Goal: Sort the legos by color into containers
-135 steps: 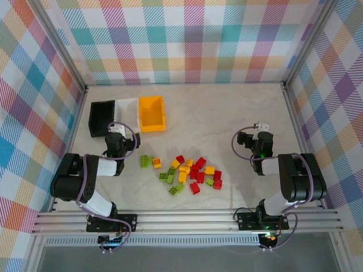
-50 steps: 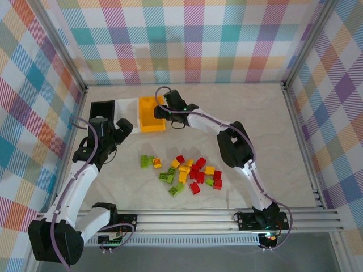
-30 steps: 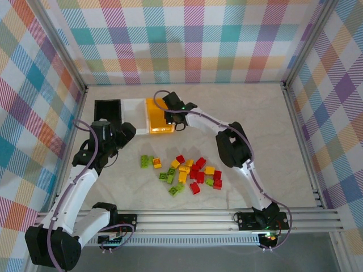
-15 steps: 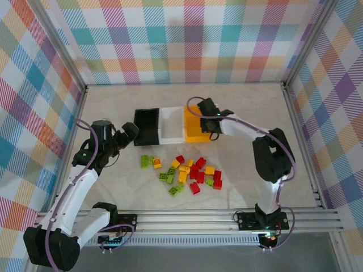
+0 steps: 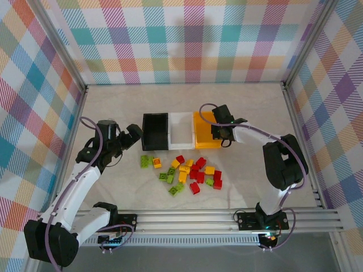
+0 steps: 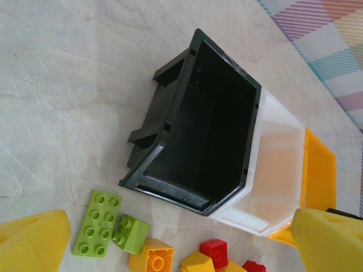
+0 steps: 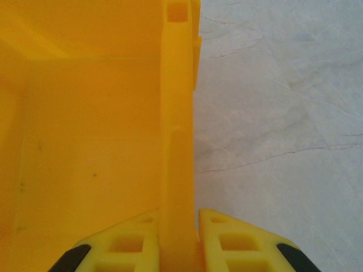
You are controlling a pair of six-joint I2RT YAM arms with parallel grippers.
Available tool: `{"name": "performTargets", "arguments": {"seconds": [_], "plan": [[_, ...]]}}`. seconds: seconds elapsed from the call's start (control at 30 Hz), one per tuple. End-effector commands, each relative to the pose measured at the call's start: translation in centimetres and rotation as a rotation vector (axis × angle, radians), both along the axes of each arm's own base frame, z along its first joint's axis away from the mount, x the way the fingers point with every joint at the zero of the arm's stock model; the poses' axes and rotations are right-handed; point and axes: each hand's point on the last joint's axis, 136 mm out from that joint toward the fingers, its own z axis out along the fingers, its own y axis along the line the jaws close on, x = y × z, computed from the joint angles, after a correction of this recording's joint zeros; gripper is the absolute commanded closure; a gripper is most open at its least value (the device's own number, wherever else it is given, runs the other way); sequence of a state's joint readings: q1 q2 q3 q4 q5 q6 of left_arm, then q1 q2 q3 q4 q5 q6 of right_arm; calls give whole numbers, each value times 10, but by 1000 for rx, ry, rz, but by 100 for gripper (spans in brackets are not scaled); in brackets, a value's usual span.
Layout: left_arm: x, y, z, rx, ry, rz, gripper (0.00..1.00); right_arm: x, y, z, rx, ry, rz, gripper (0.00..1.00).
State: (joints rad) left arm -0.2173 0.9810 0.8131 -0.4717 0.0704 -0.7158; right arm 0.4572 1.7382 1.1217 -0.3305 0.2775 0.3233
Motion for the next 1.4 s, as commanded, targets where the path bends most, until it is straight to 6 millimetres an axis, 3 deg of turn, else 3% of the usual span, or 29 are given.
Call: {"name": "performTargets", "arguments": {"seconds": [0.0,0.13,0.23,0.4,0.43,0.57,0.67,0.73,0.87,1.07,1.23,1.37], "plan": [[-6,-9,-11,21,26,-56,0,5,9,5,45,-13,25,76],[-11,-12,-14,39,38,-78,0,2,9,15,77,-23,1,46],[-15,-15,-14,46,42,-94,0,-13,5,27,126,-9,-58,38],[-24,-18,-16,30,52,-102,0,-82,-7,23,188,127,-157,31],[-26,-18,-18,24,56,-103,0,-100,-8,22,192,154,-157,23],[-32,-18,-26,18,72,-104,0,-173,-8,11,167,282,-112,23],[-36,-17,-33,20,90,-103,0,-214,-7,2,191,377,-100,23],[-38,-17,-39,18,103,-102,0,-231,-4,-2,219,409,-89,23],[-40,-17,-45,15,114,-101,0,-245,-1,-12,191,447,-76,25],[-41,-17,-45,23,121,-106,0,-240,18,-23,223,461,-37,28],[-42,-15,-44,39,123,-107,0,-245,7,-36,152,498,-64,36],[-43,-15,-46,37,127,-106,0,-247,-3,-36,123,482,-90,47]]}}
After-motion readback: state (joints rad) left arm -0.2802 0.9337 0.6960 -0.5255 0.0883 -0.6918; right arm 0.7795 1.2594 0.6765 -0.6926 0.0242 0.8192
